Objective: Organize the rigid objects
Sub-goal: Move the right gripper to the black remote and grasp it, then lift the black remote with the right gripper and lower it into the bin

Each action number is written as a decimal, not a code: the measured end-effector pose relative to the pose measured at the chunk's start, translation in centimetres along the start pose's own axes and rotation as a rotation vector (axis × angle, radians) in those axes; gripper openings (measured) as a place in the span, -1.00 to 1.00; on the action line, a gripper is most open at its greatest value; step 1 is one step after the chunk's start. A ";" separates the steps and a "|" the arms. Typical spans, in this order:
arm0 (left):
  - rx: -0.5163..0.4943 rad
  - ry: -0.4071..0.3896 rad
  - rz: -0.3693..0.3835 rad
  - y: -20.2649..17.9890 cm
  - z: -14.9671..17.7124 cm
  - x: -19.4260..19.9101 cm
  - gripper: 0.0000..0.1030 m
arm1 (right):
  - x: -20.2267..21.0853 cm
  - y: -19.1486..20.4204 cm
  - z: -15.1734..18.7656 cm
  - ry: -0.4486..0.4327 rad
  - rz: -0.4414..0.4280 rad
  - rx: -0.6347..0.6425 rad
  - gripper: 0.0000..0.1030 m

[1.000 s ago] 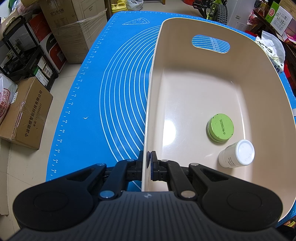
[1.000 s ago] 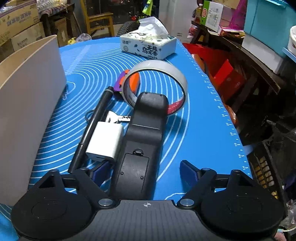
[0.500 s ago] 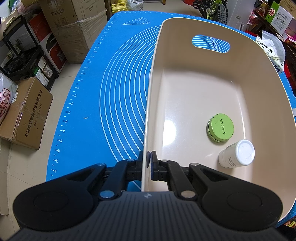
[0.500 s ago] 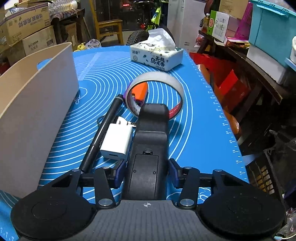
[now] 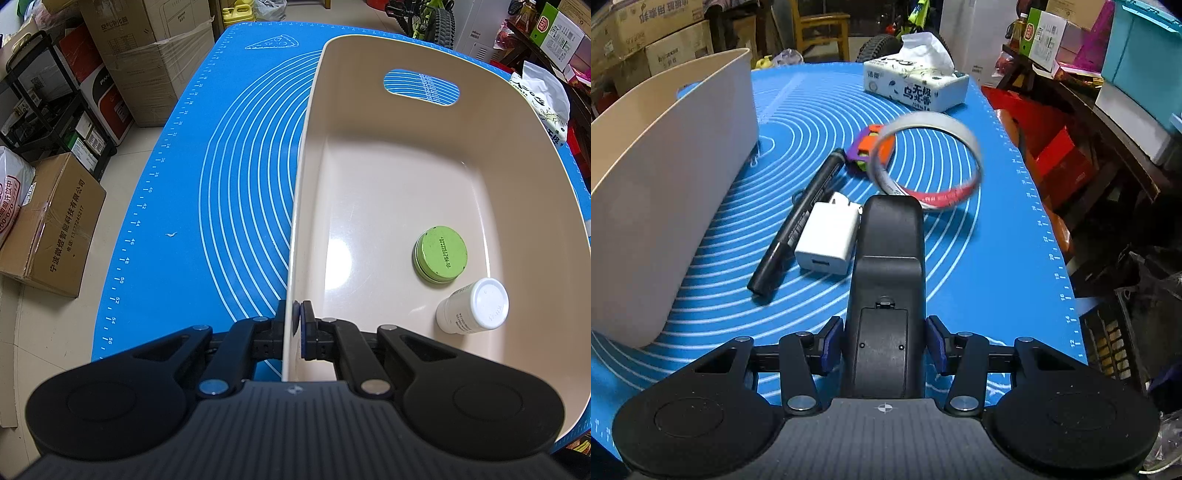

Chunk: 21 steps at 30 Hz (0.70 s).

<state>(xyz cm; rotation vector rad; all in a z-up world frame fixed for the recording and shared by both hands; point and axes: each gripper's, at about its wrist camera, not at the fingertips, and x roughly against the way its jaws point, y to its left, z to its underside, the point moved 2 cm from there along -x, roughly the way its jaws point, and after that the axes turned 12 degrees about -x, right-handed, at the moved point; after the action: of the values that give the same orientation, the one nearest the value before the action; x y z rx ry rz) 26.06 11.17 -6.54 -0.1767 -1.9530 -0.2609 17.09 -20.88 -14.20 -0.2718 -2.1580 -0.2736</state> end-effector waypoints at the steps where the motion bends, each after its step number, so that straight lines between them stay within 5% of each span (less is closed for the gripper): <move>1: 0.001 0.000 0.001 0.0 0.0 0.0 -0.87 | -0.1 0.1 -0.1 0.000 -0.001 0.004 0.06; 9: 0.000 0.001 -0.002 0.0 0.1 -0.1 -0.87 | -1.1 0.1 -1.7 -0.027 -0.001 0.019 0.24; 14: -0.002 0.002 -0.005 -0.1 0.1 -0.2 -0.86 | -2.0 -0.3 -2.1 -0.027 -0.034 -0.003 0.05; 21: -0.001 0.002 -0.005 -0.1 0.1 -0.1 -0.86 | -1.4 0.0 -1.2 -0.060 -0.023 0.023 0.04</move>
<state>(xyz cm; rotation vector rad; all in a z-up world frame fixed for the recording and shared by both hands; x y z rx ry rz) 26.05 11.09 -6.70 -0.1727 -1.9514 -0.2651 18.85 -21.35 -14.66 -0.2452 -2.2238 -0.2556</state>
